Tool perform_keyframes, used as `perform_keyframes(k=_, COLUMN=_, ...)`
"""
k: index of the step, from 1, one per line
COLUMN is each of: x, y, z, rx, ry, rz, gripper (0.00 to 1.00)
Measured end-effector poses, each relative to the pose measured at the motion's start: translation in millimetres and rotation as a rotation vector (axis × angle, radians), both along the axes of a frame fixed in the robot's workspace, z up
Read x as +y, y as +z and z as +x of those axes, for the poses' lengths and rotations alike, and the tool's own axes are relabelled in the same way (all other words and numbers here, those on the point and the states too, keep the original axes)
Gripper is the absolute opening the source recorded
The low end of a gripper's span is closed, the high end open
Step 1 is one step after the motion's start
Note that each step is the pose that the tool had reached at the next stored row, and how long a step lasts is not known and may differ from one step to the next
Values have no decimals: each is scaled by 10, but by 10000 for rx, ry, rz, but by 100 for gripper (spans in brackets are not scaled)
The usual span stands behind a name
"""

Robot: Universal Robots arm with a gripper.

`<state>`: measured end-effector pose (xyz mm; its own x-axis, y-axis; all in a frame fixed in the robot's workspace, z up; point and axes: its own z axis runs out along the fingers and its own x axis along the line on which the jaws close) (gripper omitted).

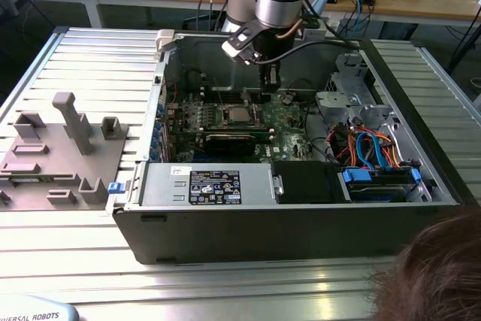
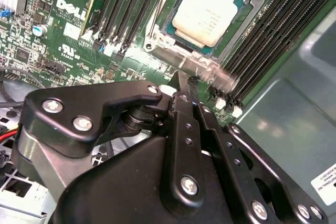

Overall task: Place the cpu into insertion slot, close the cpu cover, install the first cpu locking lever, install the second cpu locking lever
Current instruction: 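Close the cpu cover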

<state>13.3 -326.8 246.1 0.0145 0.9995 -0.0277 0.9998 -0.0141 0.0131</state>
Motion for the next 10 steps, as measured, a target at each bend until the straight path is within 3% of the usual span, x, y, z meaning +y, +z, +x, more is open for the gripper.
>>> perform_keyframes(k=10, x=0, y=-7, z=-64, rx=0, ry=0, rz=-1, gripper=11)
